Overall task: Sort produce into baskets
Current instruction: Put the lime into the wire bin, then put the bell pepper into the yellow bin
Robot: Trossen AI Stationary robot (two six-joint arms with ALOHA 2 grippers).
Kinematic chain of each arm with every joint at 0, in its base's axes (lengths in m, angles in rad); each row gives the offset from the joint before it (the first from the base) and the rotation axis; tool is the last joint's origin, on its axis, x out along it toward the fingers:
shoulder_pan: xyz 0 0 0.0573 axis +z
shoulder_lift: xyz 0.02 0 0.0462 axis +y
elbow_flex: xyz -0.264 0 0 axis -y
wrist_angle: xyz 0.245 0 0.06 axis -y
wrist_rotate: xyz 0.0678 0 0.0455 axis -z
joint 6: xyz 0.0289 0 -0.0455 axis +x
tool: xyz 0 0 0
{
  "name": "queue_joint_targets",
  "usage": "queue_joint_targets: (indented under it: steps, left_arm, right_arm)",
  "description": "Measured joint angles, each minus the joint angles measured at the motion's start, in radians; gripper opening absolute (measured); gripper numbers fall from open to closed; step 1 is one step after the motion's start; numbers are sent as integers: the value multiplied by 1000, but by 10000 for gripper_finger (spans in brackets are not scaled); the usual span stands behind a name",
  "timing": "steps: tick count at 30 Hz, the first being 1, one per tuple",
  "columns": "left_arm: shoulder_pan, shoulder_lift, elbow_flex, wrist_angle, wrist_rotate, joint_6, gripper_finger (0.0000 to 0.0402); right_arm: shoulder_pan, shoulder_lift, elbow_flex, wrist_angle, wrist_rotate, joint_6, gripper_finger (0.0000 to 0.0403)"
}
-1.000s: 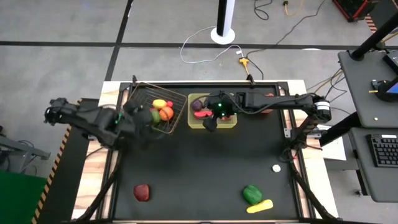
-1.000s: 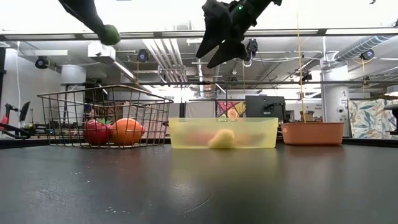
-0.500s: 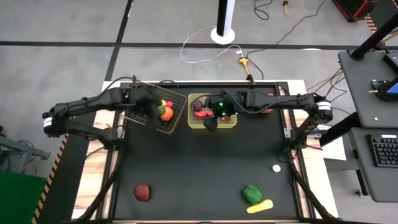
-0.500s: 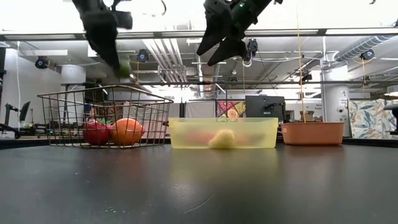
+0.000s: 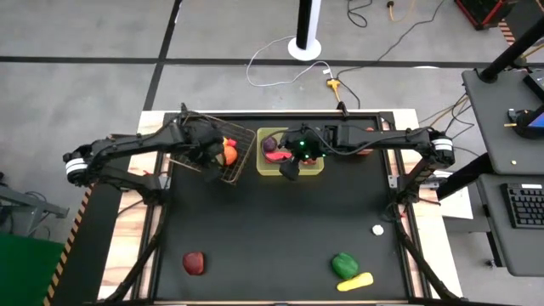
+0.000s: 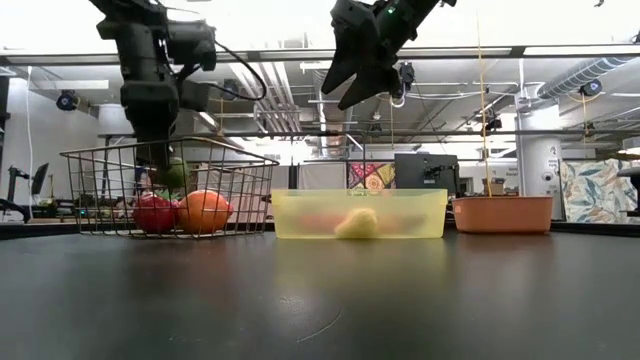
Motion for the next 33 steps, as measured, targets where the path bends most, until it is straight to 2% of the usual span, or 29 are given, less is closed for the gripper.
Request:
queue_joint_targets:
  steps: [10,14,18,25,33]
  left_arm:
    - [0,54,-5,43,-2,24,197]
    - [0,78,-5,57,-49,16,199]
    - [0,94,-5,63,-84,15,217]
    - [0,86,-2,80,-86,16,258]
    - [-3,49,-2,74,-85,38,270]
  right_arm:
    - [0,0,0,0,0,0,287]
    - [0,0,0,0,0,0,296]
    - [0,0,0,-1,0,0,303]
    - [0,0,0,-5,0,1,301]
    - [1,0,0,-9,0,12,301]
